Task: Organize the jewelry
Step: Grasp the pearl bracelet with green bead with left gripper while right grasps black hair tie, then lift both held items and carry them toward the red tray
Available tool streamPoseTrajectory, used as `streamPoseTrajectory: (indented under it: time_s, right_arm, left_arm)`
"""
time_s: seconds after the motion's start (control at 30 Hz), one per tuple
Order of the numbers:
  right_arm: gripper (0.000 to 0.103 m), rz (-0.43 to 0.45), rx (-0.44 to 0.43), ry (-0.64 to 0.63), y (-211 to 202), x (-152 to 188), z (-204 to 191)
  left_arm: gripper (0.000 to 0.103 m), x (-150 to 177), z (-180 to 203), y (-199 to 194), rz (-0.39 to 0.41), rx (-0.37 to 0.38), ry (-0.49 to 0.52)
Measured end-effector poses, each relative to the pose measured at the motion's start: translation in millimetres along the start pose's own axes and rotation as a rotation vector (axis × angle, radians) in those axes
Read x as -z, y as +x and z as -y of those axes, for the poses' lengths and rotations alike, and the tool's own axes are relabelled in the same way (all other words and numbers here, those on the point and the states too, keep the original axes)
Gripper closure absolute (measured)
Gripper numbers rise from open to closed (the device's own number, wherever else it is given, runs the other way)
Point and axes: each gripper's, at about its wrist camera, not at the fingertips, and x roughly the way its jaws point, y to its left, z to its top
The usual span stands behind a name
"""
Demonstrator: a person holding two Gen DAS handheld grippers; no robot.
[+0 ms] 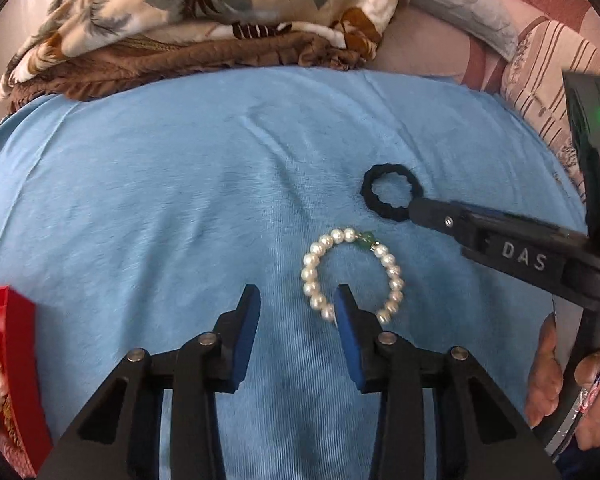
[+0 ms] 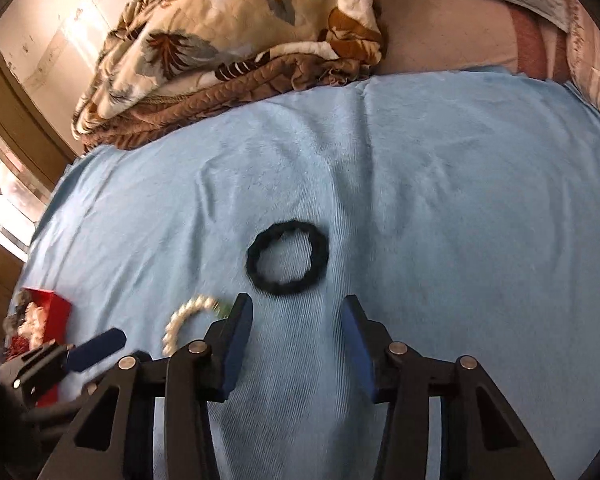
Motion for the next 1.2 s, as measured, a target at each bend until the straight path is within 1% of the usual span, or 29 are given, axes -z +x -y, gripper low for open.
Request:
streamPoseTrajectory:
  time_s: [0.1,0.27,0.33,0.4,0.47,0.5,0.57,0.6,0.67,0.8,0.83,0.87,0.9,1.07,1.2]
  right_arm:
    - [0.053,-0.006,0.025,-0.016,13,-8,0]
    - [0.053,0.004,0.052,-0.031,21,-18,-1]
    - [0.056,0.008,0.085,-0.056,24,-18,-5]
    - [0.066,0.021,0.154,-0.108,27,-14,-12]
    - [0.069,0.037,0.191,-0.141,27,-12,-17]
    - [0.076,0.042,0.208,-0.143,27,-11,-17]
    - [0.086,0.046,0.227,-0.138,25,-11,-16]
    - [0.089,0.048,0.229,-0.134,23,-11,-15]
    - [0.09,0.048,0.235,-0.135,20,-9,-16]
    - [0.091,0.067,0.237,-0.132,8,-5,-18]
    - [0.092,0.073,0.229,-0.12,2,-4,-17]
    - [0.095,0.075,0.222,-0.111,-1,-3,-17]
    - [0.096,0.075,0.206,-0.098,-7,-1,-15]
    - [0.099,0.076,0.184,-0.075,-26,15,-10]
    - [0.099,0.087,0.127,-0.031,-52,32,-3]
  left_arm:
    - [0.066,-7,-2,16,-0.018,0.022,-0.019]
    - [0.066,-13,-1,20,0.008,0.024,-0.02]
    - [0.066,-10,2,20,0.024,0.009,-0.009]
    - [0.066,-6,8,21,0.044,-0.021,0.018]
    - [0.081,-3,14,22,0.06,-0.078,0.049]
    - [0.093,-2,16,21,0.063,-0.08,0.055]
    - [0.093,0,17,18,0.058,-0.071,0.053]
    - [0.093,1,16,16,0.055,-0.059,0.047]
    - [0.093,3,13,10,0.049,-0.036,0.033]
    - [0.093,9,8,-10,0.069,-0.018,0.029]
    - [0.094,12,5,-18,0.076,-0.012,0.025]
    - [0.094,14,4,-23,0.08,-0.008,0.021]
    - [0.094,16,1,-29,0.084,-0.005,0.014]
    - [0.094,28,-10,-56,0.103,0.002,-0.019]
    - [0.094,40,-18,-79,0.122,0.003,-0.041]
